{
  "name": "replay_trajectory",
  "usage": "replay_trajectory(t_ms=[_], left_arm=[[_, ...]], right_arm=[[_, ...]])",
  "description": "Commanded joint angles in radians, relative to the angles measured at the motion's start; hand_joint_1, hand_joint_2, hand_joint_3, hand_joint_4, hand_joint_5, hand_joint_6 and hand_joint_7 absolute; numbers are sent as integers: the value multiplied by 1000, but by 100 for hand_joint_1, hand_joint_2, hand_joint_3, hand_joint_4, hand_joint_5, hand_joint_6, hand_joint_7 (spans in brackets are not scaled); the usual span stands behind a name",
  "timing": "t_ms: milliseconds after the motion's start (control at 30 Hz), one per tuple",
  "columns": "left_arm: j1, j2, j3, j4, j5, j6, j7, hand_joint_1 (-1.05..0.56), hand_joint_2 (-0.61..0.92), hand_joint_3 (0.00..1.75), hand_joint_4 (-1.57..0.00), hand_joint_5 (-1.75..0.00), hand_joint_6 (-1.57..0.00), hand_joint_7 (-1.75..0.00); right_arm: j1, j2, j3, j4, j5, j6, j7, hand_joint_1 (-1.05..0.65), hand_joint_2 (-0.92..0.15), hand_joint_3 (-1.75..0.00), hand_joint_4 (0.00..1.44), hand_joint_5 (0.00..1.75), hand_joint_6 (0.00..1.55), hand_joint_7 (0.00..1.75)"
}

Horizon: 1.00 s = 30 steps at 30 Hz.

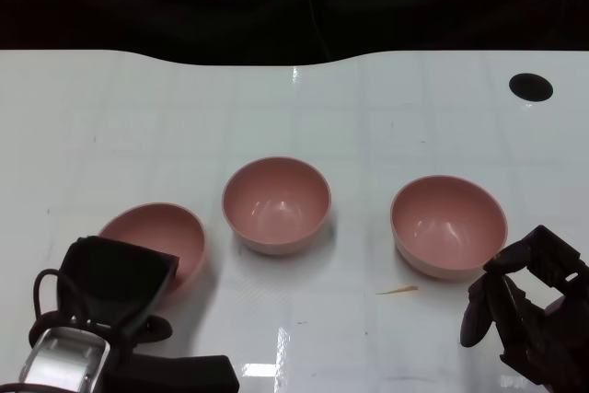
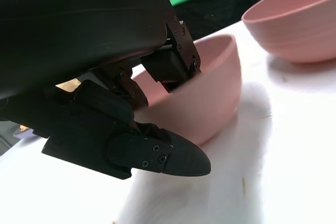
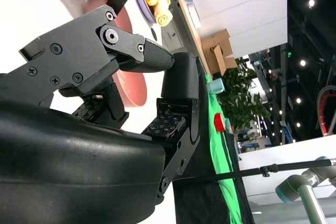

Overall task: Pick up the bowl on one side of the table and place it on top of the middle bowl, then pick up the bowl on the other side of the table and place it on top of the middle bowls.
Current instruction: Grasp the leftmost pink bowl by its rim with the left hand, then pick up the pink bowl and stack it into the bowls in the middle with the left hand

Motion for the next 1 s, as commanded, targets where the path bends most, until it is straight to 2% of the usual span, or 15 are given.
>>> replay_trajectory(t_ms=[33,333,433,467,500,533,567,600,667,700,733,800,867,900,1000], left_arm=[[-26,2,-1,50,-32,3,44,-72,92,24,-88,-5,-85,-4],[-103,8,-17,205,-91,-12,148,-66,92,34,-86,-2,-83,-1],[-125,6,-15,254,-130,-45,211,-54,92,33,-97,-8,-91,-5],[-130,7,-13,266,-148,-63,232,-47,92,31,-93,-33,-97,-10],[-134,9,-3,278,-183,-107,262,-40,92,27,-75,-90,-98,-28],[-137,13,3,289,-212,-146,292,-31,92,20,-73,-119,-95,-56],[-140,15,6,299,-233,-173,313,-24,92,13,-75,-139,-88,-88],[-143,18,6,308,-246,-190,327,-22,92,10,-75,-146,-85,-99],[-145,27,17,312,-287,-237,340,-20,92,7,-75,-154,-83,-107],[-145,30,21,313,-302,-256,345,-18,91,5,-72,-166,-76,-126],[-144,36,26,308,-315,-271,342,-17,91,4,-71,-170,-73,-134],[-139,53,34,283,-333,-294,332,-16,92,9,-71,-174,-66,-151],[-135,66,43,260,-348,-313,329,-15,92,12,-71,-174,-64,-159],[-131,78,49,226,-355,-310,305,-15,92,13,-71,-174,-64,-156],[-123,111,69,136,-380,-301,221,-17,92,13,-72,-160,-76,-113]], right_arm=[[7,-9,-6,-14,14,-1,-1,-19,-65,-82,89,162,82,132],[9,-12,-5,-25,13,9,-6,-19,-66,-80,89,164,81,133],[10,-10,-3,-27,11,11,-10,-19,-66,-79,89,163,82,133],[10,-8,-3,-27,9,9,-12,-19,-66,-80,90,163,82,133],[10,-6,-2,-26,5,5,-14,-19,-66,-80,90,163,82,133],[10,-5,-1,-24,3,0,-14,-18,-66,-80,90,163,82,133],[10,-4,-1,-22,2,-3,-14,-18,-66,-81,90,163,82,133],[10,-4,-1,-21,1,-4,-14,-18,-66,-81,90,164,82,133],[7,-4,-2,-13,3,-11,-6,-19,-66,-82,89,164,81,134],[6,-4,-2,-11,3,-13,-4,-19,-66,-81,88,165,80,134],[5,-6,-2,-12,4,-10,-5,-19,-66,-81,88,165,80,135],[5,-7,-1,-11,4,-10,-5,-20,-66,-81,87,165,80,135],[4,-7,-2,-10,2,-11,-7,-20,-65,-81,88,165,80,135],[4,-7,-2,-10,0,-12,-9,-20,-65,-81,88,165,81,135],[0,-8,-6,1,3,-19,-1,-20,-65,-82,88,165,81,134]])
